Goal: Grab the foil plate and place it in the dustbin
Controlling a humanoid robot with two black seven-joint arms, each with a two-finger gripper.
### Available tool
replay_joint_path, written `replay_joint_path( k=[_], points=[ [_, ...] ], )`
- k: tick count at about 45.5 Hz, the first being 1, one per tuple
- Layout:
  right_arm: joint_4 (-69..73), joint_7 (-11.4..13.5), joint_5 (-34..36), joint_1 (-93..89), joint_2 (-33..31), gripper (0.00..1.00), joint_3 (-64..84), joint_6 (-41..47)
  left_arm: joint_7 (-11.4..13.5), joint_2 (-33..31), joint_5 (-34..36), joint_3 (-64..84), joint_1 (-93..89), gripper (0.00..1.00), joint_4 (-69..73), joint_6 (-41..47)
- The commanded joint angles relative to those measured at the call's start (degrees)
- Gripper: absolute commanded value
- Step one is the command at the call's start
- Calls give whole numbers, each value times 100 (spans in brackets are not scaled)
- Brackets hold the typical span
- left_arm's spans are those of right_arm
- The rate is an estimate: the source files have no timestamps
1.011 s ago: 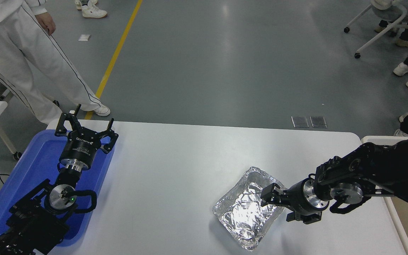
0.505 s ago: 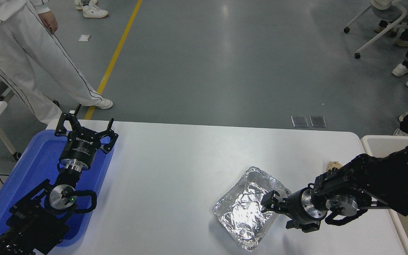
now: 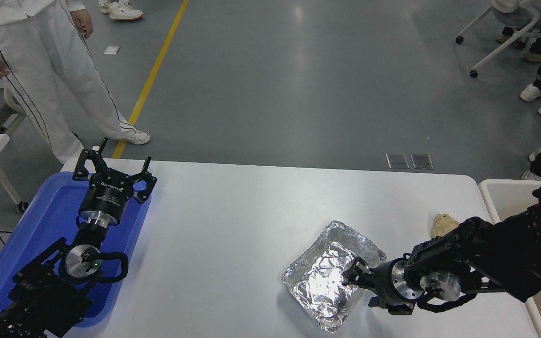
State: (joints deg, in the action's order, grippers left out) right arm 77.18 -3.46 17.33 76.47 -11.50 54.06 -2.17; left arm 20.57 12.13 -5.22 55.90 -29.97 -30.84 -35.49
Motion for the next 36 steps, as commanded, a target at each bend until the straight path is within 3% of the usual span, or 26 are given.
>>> replay_joint_path(
  k=[1, 7, 36],
  points=[
    [34, 3, 156, -18, 7, 17, -35, 41, 0, 0, 4, 0, 0, 100, -1, -1],
    [87, 3, 323, -35, 7, 0, -44, 67, 0, 0, -5, 0, 0, 100, -1, -1],
    [641, 12, 279, 790, -292, 0, 228, 744, 0, 0, 4, 0, 0, 100, -1, -1]
  ],
)
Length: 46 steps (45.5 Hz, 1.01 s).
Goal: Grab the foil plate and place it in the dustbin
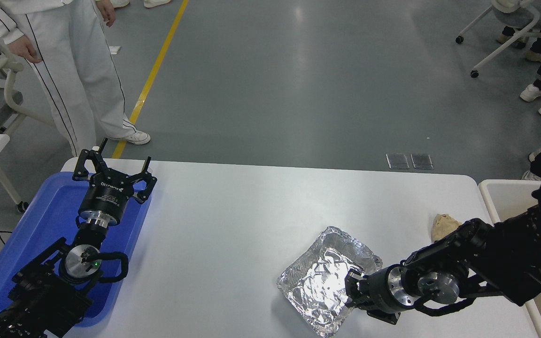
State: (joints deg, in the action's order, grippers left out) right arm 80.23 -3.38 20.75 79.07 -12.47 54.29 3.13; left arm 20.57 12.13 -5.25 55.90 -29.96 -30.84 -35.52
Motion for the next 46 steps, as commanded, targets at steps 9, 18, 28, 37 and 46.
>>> replay_joint_path(
  k=[9, 18, 28, 37, 46],
  points=[
    [423, 4, -290, 1109, -203, 0, 723, 663, 0, 0, 6, 0, -1, 100, -1, 1],
    [792, 4, -940, 2006, -221, 0, 1224, 1066, 0, 0, 6, 0, -1, 100, -1, 1],
    [863, -5, -1371, 2999, -406, 0, 1602, 1883, 0, 0, 6, 0, -1, 100, -1, 1],
    [889, -5, -1855, 4010, -423, 0, 1892, 2807, 0, 0, 6, 0, -1, 100, -1, 1],
    [889, -5, -1961, 4599, -423, 0, 2086, 3325, 0, 0, 6, 0, -1, 100, -1, 1]
  ],
)
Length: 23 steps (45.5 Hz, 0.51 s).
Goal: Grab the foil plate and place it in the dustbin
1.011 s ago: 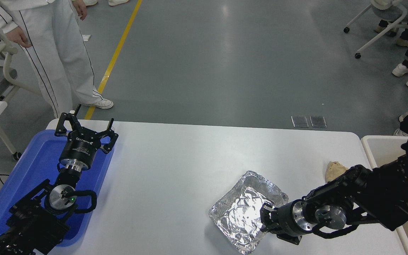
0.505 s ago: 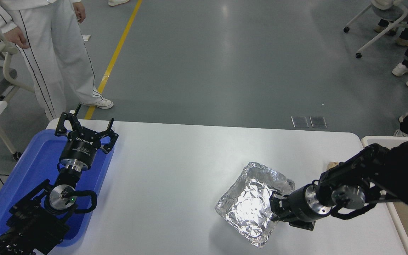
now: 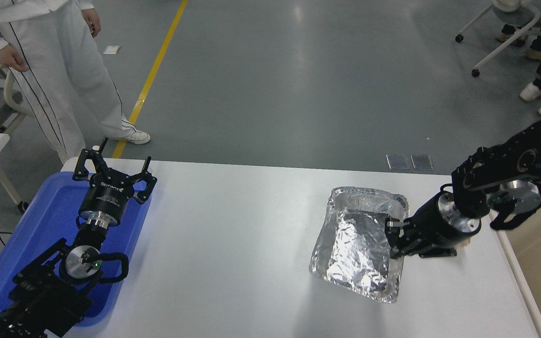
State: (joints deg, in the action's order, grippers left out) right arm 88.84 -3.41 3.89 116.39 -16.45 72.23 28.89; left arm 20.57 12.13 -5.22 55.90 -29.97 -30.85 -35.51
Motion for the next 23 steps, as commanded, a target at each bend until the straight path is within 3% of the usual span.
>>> replay_joint_path(
  k=[1, 23],
  points=[
    [28, -2, -310, 911, -25, 0, 318, 802, 0, 0, 3, 0, 0, 100, 0, 0],
    [28, -20, -1022, 2256, -402, 0, 512, 1611, 0, 0, -5, 0, 0, 100, 0, 0]
  ],
)
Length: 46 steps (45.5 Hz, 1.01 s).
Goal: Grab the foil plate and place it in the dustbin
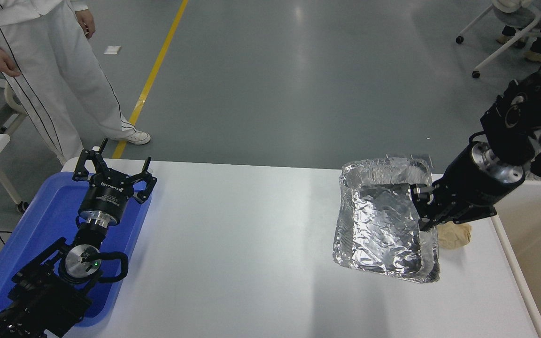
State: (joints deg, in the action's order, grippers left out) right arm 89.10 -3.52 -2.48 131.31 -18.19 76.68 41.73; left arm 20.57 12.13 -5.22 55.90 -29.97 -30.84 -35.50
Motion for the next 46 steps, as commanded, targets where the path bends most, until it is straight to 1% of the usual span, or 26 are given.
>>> replay_joint_path(
  k=[1, 15, 21, 33, 40, 46],
  points=[
    [2, -8, -411, 834, -247, 0, 66, 327, 0, 0, 3, 0, 0, 100, -1, -1],
    [2, -17, -728, 1608, -440, 0, -13, 327, 0, 0, 3, 0, 0, 100, -1, -1],
    [2, -17, -807, 1661, -458, 0, -66, 327, 0, 0, 3, 0, 0, 100, -1, -1],
    [-7, -34, -1492, 1582, -458, 0, -215, 327, 0, 0, -6, 0, 0, 100, -1, -1],
    [-7, -34, -1510, 1547, -475, 0, -233, 327, 0, 0, -6, 0, 0, 100, -1, -1],
    [-77, -25, -1580, 1468, -818, 0, -198, 327, 0, 0, -6, 0, 0, 100, -1, -1]
  ],
)
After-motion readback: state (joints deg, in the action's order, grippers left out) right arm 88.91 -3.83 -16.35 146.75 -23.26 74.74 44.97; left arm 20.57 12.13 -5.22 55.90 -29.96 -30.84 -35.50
